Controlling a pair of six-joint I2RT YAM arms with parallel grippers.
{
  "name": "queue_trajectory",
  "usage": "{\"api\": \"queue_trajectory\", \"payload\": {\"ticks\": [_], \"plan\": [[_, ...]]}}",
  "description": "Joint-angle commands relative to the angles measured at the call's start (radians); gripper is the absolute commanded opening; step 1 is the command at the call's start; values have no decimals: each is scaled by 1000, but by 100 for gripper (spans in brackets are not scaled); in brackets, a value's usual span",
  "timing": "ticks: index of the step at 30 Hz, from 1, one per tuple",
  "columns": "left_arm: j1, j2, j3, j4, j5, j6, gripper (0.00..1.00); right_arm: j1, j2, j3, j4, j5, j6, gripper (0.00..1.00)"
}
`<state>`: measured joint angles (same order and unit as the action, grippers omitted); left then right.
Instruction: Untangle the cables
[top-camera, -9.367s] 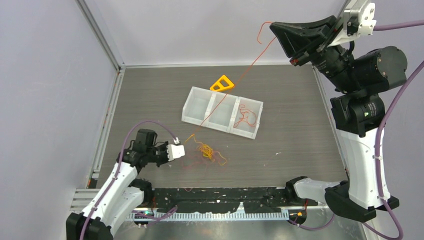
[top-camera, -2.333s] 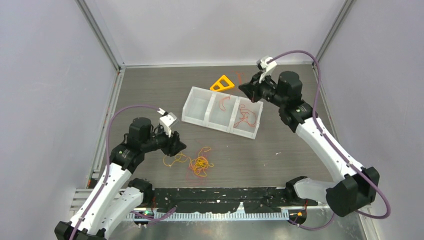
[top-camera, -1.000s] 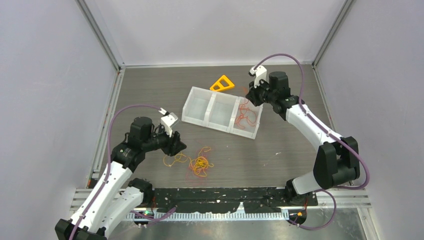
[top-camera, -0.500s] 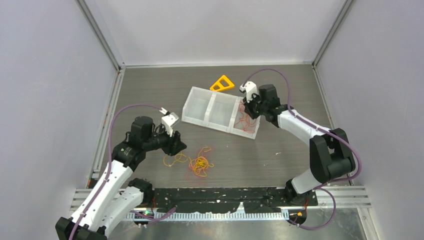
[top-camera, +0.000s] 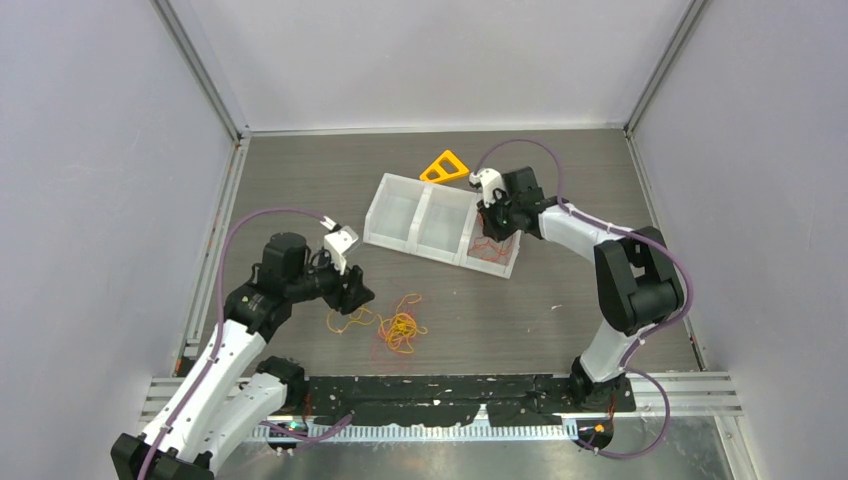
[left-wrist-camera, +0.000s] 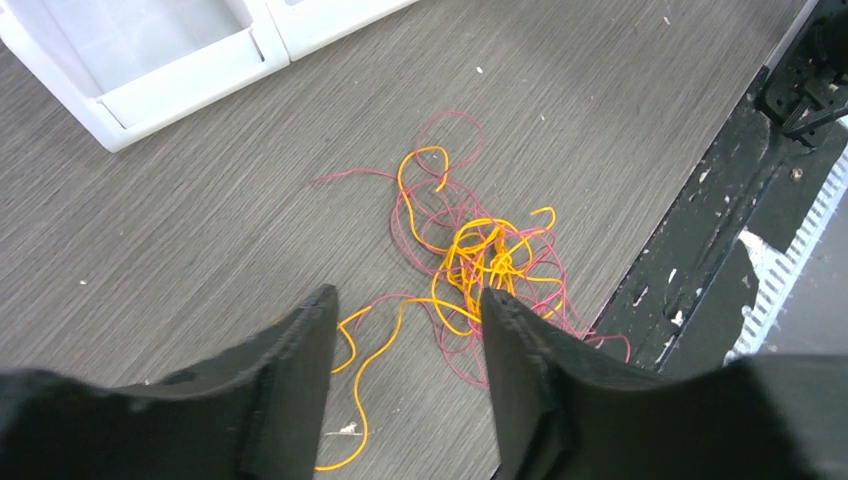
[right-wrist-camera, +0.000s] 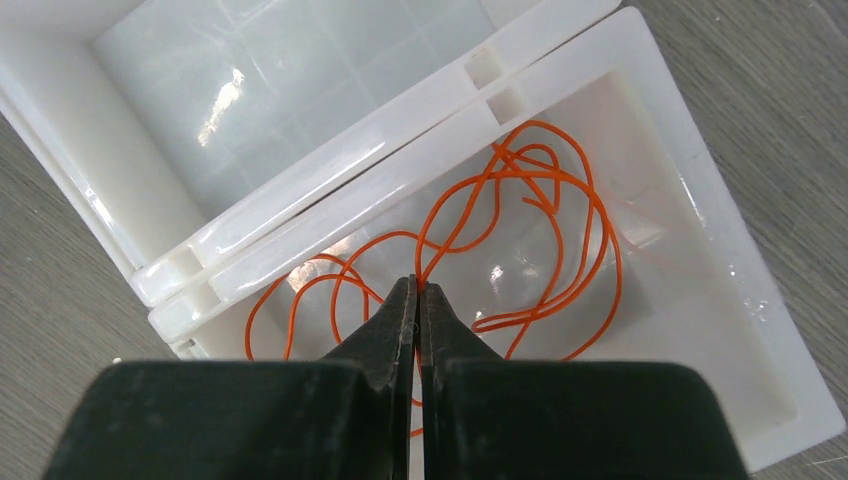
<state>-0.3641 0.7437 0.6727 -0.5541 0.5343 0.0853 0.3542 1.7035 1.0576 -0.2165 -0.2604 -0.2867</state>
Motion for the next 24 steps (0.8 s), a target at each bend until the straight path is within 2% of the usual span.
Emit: {"api": "queue_trajectory", "payload": {"ticks": [1, 6, 7, 10, 11, 14, 16, 17, 18, 22, 24], "plan": [[7, 5, 43, -45, 12, 43, 62, 5, -1, 71, -52, -41, 20, 13], [7, 6, 78, -113, 26, 99, 83, 3, -114, 70, -88, -85, 33, 33], [7, 9, 90, -131, 25, 121, 86, 3, -131, 72, -94, -89, 35, 39], [7, 30, 135, -222, 40, 225, 99, 3, -211, 88, -155, -109, 34, 51], [7, 42, 147, -262, 47, 291, 99, 4, -238, 94, -173, -113, 30, 57], [7, 84, 168, -381, 53, 459, 99, 3, -289, 122, -254, -145, 14, 67], [7, 110, 156, -423, 23, 546, 97, 4, -319, 146, -311, -183, 2, 80], [7, 125, 143, -418, -25, 569, 94, 9, -333, 156, -348, -208, 2, 89], [7, 145, 135, -411, -53, 591, 92, 14, -336, 175, -370, -219, 4, 93], [7, 237, 119, -396, -140, 688, 81, 111, -346, 196, -445, -319, 57, 96], [38, 258, 123, -408, -95, 744, 77, 199, -344, 179, -432, -339, 103, 96]]}}
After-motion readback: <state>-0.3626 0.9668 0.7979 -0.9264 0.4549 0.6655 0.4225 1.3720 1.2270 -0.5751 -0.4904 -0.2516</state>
